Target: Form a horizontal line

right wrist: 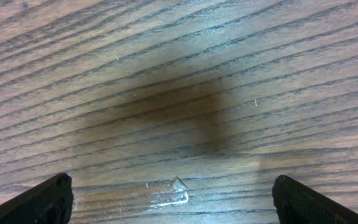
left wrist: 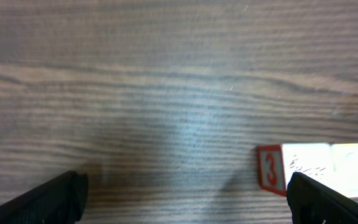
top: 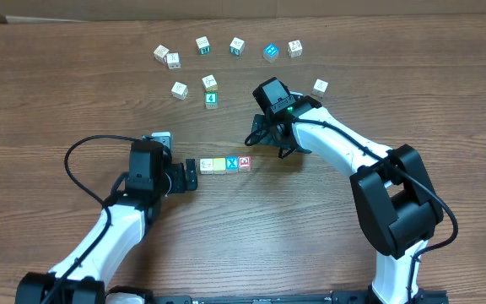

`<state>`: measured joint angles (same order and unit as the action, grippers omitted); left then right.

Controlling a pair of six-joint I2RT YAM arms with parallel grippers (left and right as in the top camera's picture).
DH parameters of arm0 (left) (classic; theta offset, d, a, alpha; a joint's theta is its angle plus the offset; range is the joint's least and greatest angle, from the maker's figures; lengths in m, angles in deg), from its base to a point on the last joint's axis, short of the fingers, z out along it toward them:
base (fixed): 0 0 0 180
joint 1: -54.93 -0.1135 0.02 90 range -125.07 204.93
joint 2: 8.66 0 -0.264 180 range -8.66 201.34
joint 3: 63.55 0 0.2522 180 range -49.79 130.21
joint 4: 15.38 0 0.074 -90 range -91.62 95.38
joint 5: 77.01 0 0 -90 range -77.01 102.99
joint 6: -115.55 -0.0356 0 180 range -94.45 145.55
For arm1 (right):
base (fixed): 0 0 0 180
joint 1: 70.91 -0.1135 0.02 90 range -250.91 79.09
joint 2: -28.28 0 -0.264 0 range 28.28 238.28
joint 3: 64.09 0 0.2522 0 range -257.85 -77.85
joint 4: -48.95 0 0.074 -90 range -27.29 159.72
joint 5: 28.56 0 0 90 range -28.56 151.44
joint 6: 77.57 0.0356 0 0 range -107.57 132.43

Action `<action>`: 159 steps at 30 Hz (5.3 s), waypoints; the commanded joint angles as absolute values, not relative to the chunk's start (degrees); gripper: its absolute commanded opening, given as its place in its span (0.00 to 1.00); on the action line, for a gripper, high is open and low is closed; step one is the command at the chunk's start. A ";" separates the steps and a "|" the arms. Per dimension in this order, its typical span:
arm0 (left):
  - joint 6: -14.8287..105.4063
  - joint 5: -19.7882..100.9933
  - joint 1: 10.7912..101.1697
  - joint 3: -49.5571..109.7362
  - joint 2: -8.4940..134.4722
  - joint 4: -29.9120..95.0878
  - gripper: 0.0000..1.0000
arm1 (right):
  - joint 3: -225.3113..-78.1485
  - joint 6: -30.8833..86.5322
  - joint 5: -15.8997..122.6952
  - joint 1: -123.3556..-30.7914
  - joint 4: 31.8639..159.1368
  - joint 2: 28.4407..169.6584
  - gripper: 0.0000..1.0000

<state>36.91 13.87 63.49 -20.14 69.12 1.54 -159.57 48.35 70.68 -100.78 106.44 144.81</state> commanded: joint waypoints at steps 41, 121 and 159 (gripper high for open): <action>29.15 16.91 63.58 -32.25 61.67 -8.58 1.00 | -159.19 48.00 70.81 -100.67 106.26 144.15 1.00; 33.28 15.40 61.59 -49.54 39.18 -12.23 1.00 | -159.19 48.00 70.81 -100.67 106.26 144.15 1.00; 32.27 14.02 61.61 -49.54 14.24 2.87 0.99 | -159.19 48.00 70.81 -100.67 106.26 144.15 1.00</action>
<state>32.86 14.46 61.91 -49.29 16.66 2.76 -159.57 48.20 70.65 -100.78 106.42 144.81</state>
